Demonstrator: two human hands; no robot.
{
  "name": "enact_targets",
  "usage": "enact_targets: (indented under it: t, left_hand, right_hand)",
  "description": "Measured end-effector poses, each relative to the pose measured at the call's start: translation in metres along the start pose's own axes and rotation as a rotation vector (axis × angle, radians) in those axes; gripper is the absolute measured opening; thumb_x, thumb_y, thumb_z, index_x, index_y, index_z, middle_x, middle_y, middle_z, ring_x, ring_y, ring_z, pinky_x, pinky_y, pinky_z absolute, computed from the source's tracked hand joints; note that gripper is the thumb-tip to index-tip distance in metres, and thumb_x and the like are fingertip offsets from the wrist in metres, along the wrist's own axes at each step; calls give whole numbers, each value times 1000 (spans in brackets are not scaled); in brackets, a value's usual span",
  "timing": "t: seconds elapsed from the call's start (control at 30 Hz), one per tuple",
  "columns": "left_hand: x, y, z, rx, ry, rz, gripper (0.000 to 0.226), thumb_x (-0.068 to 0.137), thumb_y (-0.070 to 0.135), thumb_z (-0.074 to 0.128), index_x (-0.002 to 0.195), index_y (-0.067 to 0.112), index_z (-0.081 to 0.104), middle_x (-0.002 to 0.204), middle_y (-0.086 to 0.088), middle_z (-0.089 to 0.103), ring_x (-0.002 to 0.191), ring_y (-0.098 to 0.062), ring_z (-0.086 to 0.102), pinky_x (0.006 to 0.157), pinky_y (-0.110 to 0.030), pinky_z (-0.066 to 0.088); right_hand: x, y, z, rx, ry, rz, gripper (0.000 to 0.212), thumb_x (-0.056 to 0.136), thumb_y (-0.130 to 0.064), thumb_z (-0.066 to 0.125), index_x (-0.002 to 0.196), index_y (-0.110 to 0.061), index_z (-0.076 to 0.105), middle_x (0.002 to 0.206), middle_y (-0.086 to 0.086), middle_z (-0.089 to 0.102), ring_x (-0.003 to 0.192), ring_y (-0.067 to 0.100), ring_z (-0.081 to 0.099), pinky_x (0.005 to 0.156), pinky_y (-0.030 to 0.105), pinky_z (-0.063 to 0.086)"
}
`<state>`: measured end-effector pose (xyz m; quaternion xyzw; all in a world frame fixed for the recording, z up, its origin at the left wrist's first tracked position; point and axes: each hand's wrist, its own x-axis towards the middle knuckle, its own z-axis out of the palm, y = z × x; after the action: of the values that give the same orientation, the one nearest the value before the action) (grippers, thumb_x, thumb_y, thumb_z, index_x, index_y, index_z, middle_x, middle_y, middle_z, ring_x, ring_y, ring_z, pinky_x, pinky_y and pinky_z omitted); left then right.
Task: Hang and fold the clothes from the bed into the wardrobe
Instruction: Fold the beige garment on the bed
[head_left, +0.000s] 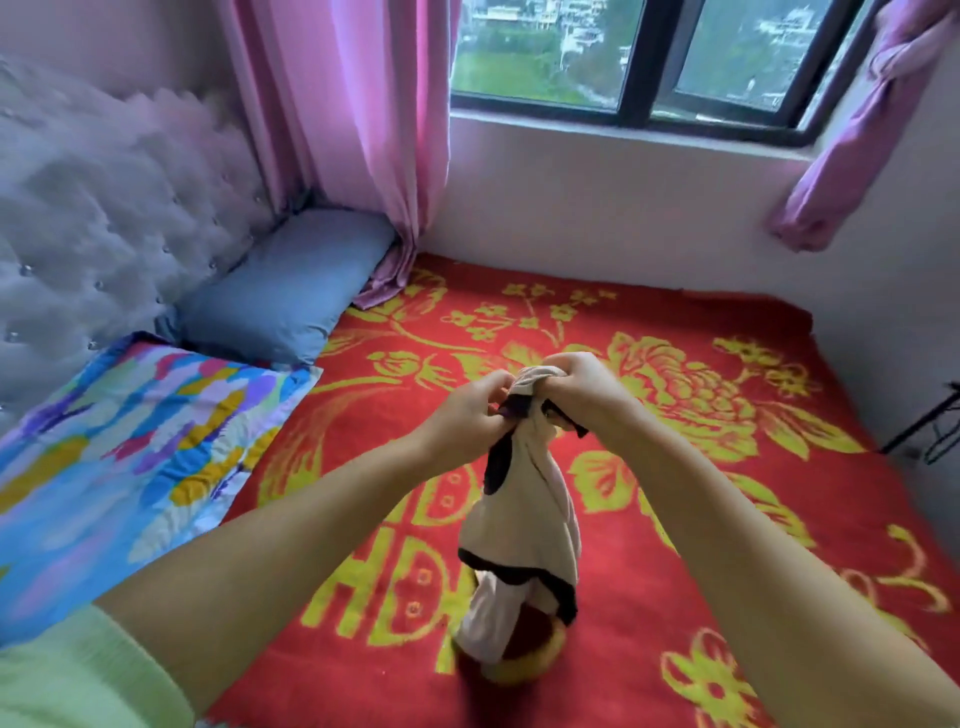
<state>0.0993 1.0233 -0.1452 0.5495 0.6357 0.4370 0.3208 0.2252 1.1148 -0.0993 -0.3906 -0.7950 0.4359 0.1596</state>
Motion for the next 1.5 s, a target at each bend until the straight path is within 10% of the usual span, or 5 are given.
enact_targets:
  t: [0.47, 0.6, 1.03, 1.27, 1.5]
  left_hand:
    - [9, 14, -48, 245, -79, 70, 17, 78, 34, 66, 71, 20, 59, 66, 12, 57, 58, 1, 50, 58, -23, 39]
    - [9, 18, -91, 335, -9, 47, 23, 78, 29, 69, 63, 20, 54, 53, 16, 50, 52, 2, 44, 53, -18, 32]
    - [37, 71, -147, 806, -30, 68, 19, 75, 6, 57, 65, 19, 47, 64, 2, 47, 62, -16, 44, 55, -26, 33]
    - [31, 40, -189, 729, 52, -118, 27, 77, 11, 72, 56, 15, 55, 56, 2, 47, 61, -17, 44, 55, -29, 31]
    - [3, 46, -215, 345, -55, -108, 56, 63, 71, 64, 80, 19, 75, 66, -9, 45, 60, -20, 36, 51, -26, 29]
  right_hand:
    - [12, -24, -92, 698, 629, -174, 22, 81, -21, 48, 83, -5, 62, 71, 10, 58, 61, 19, 53, 57, 28, 44]
    - [12, 11, -121, 452, 733, -42, 13, 88, -18, 54, 76, -17, 52, 80, 6, 57, 65, 13, 51, 67, 33, 43]
    - [1, 4, -94, 174, 291, 17, 11, 59, -19, 59, 64, -9, 62, 65, 8, 56, 64, 21, 48, 55, 25, 36]
    - [-18, -1, -117, 2, -201, -65, 30, 83, -40, 69, 109, -27, 62, 96, -9, 68, 82, 2, 67, 68, 18, 50]
    - [-27, -15, -148, -88, -347, -135, 34, 66, -33, 84, 98, -35, 71, 94, -6, 71, 90, 12, 65, 78, 25, 51]
